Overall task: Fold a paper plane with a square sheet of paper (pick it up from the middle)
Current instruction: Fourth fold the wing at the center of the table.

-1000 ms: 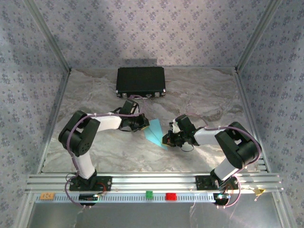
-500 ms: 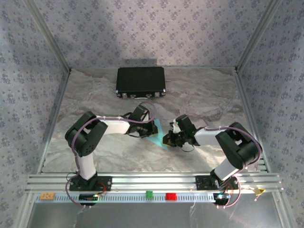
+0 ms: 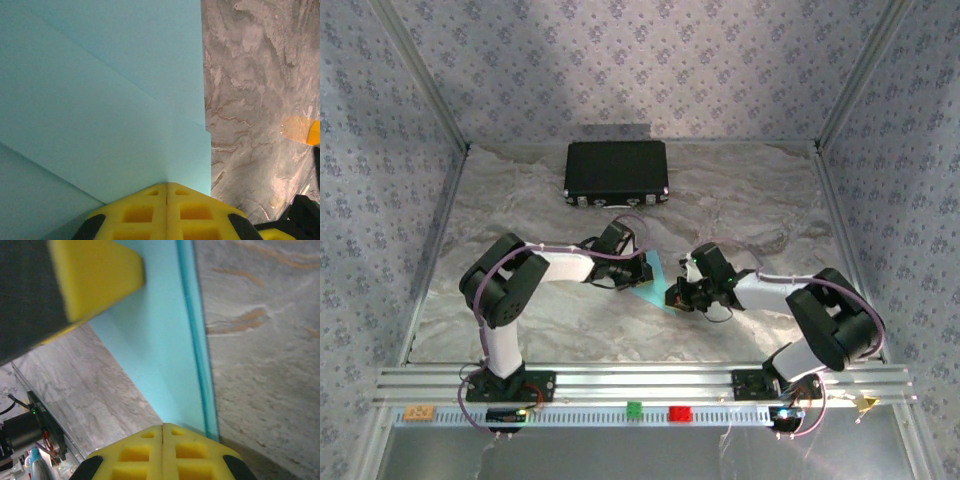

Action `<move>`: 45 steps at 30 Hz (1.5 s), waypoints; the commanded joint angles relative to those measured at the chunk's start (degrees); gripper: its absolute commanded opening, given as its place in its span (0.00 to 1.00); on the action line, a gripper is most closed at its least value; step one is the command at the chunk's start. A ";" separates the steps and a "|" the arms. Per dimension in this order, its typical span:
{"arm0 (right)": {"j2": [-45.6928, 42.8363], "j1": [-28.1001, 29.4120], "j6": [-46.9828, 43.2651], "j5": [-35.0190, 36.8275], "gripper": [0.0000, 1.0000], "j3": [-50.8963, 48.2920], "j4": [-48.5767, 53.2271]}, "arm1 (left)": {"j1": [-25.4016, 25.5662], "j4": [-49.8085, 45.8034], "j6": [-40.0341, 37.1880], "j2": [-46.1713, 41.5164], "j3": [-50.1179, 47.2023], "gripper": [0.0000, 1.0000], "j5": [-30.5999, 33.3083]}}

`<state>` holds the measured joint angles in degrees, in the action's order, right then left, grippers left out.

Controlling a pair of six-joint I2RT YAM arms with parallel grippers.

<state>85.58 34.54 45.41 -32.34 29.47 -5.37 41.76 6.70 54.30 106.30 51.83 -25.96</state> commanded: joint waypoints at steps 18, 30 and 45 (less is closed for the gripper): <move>-11.47 -0.44 -0.21 3.59 0.01 -9.76 6.83 | -1.23 -0.96 -0.17 2.64 -1.73 0.05 1.06; -19.41 -1.75 3.05 8.96 0.14 -7.07 11.21 | -1.19 -0.55 -0.10 1.94 -1.65 0.05 0.29; -19.32 -1.68 6.52 8.88 0.24 -7.46 9.39 | -1.18 -0.63 0.01 1.17 -1.54 0.05 0.02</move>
<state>66.78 33.06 50.57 -24.53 21.28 3.66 41.15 8.60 54.30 106.96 51.44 -27.88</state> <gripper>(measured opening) 0.242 0.047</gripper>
